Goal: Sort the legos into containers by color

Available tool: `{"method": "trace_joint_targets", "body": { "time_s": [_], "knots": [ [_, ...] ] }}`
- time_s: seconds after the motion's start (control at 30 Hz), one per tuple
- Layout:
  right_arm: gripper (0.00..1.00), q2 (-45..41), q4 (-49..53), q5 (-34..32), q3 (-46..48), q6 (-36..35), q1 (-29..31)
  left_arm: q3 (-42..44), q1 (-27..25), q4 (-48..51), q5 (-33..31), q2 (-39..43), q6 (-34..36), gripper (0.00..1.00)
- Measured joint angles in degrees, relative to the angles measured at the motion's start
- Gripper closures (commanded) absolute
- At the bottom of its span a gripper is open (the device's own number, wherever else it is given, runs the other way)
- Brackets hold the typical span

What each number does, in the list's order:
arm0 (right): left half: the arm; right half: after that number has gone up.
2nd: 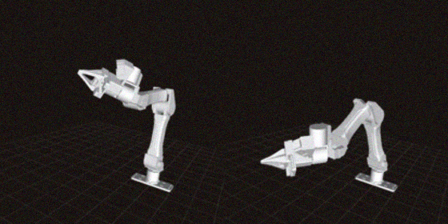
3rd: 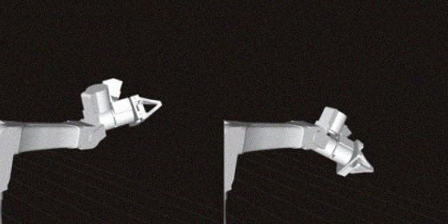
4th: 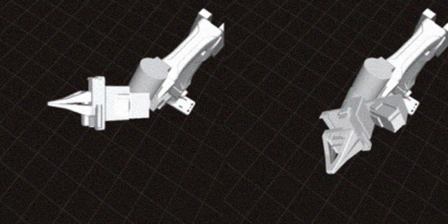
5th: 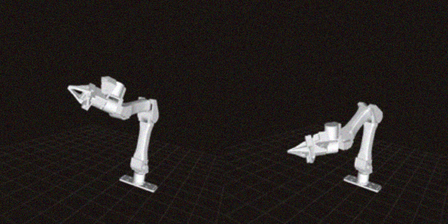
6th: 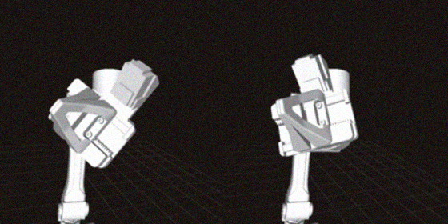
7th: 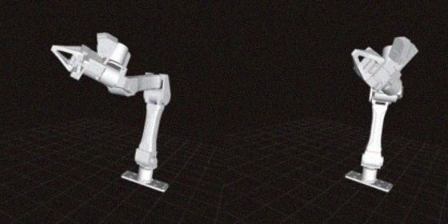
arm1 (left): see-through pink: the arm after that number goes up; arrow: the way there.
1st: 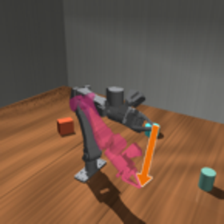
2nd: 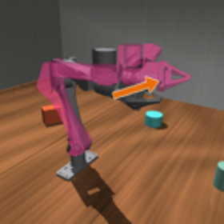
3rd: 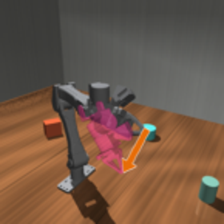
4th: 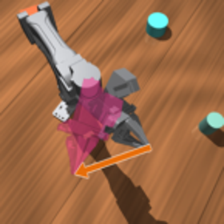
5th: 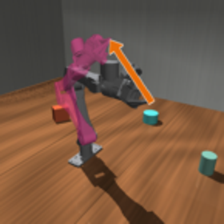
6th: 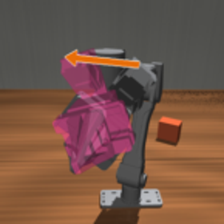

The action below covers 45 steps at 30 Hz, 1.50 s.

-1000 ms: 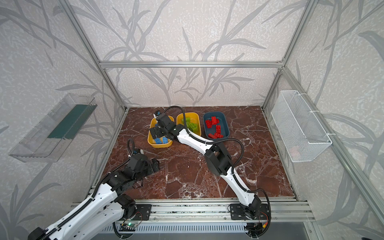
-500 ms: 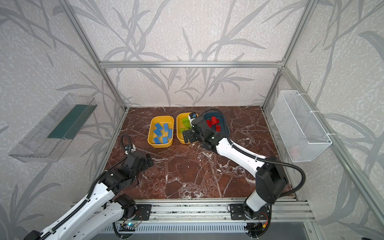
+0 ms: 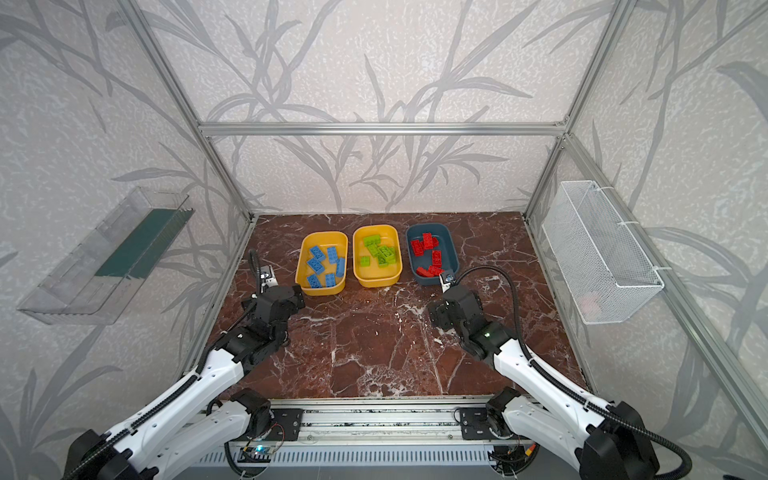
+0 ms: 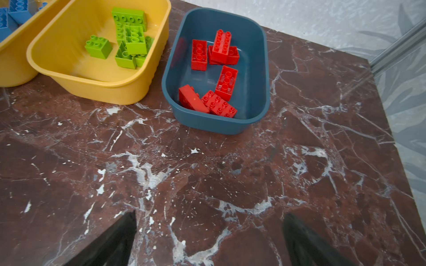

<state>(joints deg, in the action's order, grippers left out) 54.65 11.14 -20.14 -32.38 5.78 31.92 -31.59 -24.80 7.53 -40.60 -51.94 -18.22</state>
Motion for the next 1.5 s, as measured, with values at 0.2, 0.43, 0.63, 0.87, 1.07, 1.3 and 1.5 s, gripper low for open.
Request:
{"method": "trace_joint_targets", "body": {
  "time_s": [0.2, 0.43, 0.63, 0.87, 1.07, 1.3, 1.5],
  "knots": [
    [0.01, -5.2, -11.5, -4.5, 9.6, -4.7, -2.3, 1.1, 7.1, -9.6, 4.0, -5.2, 5.6, 0.01],
    [0.01, -5.4, -23.9, -6.9, 15.9, -8.9, -6.9, 6.0, 18.1, -21.5, 10.4, -10.2, 8.4, 0.01],
    [0.01, 1.3, -37.9, -3.2, 16.8, -9.7, -14.8, 6.2, 22.3, -31.5, 16.1, -20.8, 9.3, 0.01],
    [0.01, 15.6, -53.4, 2.0, 16.7, -11.4, -20.4, 6.3, 26.4, -39.4, 22.4, -29.5, 9.5, 0.02],
    [0.01, 30.6, -62.2, 7.5, 15.1, -11.4, -22.9, 6.1, 27.4, -42.4, 28.0, -31.6, 10.3, 0.02],
    [0.01, 36.5, -67.4, 12.5, 14.4, -11.1, -24.5, 5.8, 27.6, -43.2, 33.6, -33.3, 11.7, 0.01],
    [0.01, 36.5, -67.0, 14.6, 12.1, -10.3, -25.4, 5.7, 27.7, -43.3, 35.1, -33.3, 12.2, 0.01]
  ]
}}
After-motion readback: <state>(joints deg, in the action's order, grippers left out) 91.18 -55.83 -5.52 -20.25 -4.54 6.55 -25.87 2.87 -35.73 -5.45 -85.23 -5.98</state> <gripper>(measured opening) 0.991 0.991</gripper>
